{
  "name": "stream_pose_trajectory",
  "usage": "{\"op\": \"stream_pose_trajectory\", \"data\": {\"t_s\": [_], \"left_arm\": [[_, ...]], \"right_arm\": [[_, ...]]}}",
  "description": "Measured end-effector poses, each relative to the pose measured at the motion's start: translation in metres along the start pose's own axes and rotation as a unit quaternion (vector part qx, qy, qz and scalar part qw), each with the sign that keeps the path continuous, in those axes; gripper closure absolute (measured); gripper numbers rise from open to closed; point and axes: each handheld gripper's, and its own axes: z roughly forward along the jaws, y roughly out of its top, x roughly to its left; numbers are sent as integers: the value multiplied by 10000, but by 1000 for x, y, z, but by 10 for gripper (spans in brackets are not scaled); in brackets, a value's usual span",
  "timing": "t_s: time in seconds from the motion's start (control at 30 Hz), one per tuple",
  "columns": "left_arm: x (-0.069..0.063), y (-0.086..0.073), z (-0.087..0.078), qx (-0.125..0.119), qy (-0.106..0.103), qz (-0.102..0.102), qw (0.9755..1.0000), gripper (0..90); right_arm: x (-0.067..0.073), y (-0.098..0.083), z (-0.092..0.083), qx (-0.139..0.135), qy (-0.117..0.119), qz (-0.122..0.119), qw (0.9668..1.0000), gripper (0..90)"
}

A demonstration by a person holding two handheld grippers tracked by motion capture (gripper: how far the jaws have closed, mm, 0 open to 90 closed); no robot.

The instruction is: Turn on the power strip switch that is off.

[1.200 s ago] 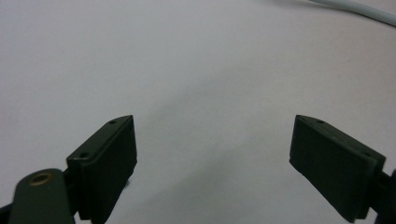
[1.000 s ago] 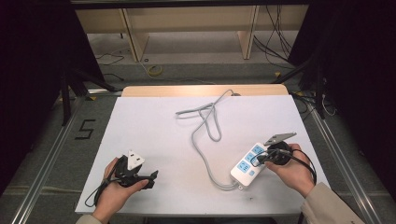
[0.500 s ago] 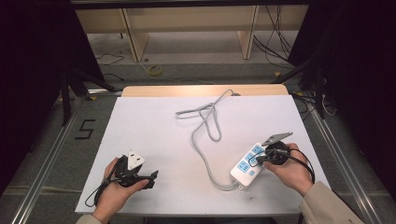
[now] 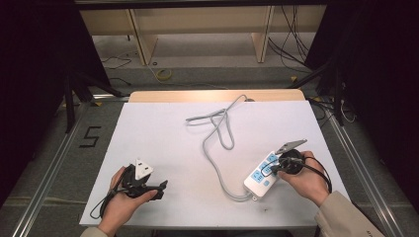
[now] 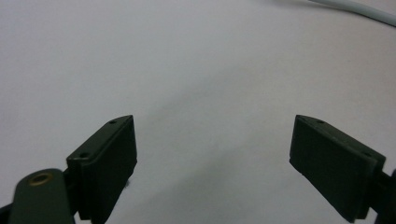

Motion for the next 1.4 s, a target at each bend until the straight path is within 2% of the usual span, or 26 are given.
{"op": "stream_pose_trajectory", "data": {"t_s": [0.57,1.4], "left_arm": [[0,0,0,2,7,6,10000,144],[-1,0,0,15,17,42,10000,144]], "right_arm": [[4,3,1,129,-132,-125,9998,900],[4,3,3,176,-101,-49,9998,900]]}}
